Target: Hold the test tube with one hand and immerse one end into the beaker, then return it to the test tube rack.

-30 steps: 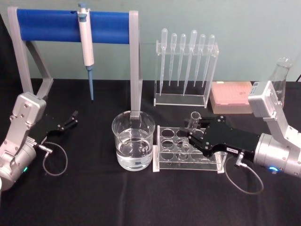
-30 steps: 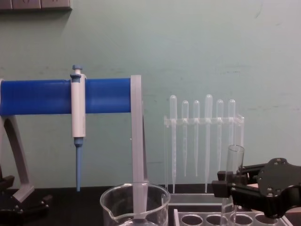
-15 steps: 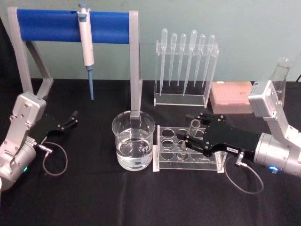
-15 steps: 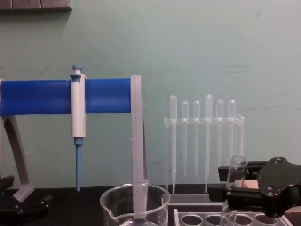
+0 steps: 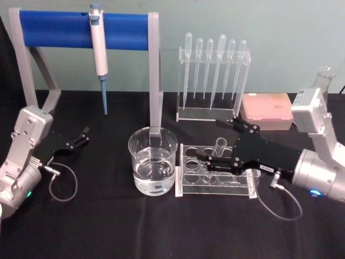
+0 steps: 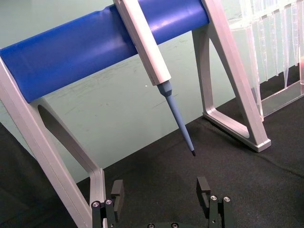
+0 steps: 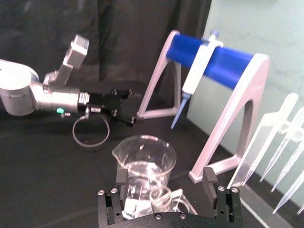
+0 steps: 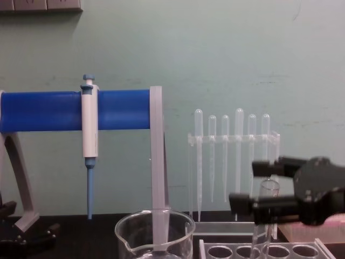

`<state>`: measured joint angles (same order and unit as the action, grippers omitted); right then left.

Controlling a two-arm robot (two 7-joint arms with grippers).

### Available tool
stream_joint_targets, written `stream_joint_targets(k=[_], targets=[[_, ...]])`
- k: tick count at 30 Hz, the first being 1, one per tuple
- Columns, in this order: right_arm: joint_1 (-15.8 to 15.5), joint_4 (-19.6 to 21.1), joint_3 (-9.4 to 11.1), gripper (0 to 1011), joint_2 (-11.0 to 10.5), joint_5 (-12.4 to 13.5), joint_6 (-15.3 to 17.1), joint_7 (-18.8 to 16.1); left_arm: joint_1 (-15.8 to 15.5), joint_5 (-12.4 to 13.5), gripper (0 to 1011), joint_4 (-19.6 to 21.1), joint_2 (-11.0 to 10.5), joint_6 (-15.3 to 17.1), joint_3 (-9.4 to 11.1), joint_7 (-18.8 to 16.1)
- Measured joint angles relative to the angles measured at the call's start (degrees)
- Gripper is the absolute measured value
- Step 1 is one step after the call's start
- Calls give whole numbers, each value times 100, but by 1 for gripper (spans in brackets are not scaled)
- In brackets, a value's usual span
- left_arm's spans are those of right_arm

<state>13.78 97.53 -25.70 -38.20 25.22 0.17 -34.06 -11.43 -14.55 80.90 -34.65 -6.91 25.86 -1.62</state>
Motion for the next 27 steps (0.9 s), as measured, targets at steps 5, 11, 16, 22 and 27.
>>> stream_joint_targets(k=[5, 11, 16, 22, 27], targets=[[-290, 395, 289, 1002, -53, 18, -101, 277, 0, 0, 1000, 0, 0, 0, 0, 0], [-710, 663, 720, 1002, 25, 69, -148, 791, 0, 0, 1000, 0, 0, 0, 0, 0], [-1041, 666, 1044, 1002, 229, 80, -147, 1350, 0, 0, 1000, 0, 0, 0, 0, 0], [-1265, 287, 1274, 1002, 643, -70, -104, 2083, 0, 0, 1000, 0, 0, 0, 0, 0], [-1253, -208, 1252, 1003, 981, -473, -222, 2548, 0, 0, 1000, 0, 0, 0, 0, 0]])
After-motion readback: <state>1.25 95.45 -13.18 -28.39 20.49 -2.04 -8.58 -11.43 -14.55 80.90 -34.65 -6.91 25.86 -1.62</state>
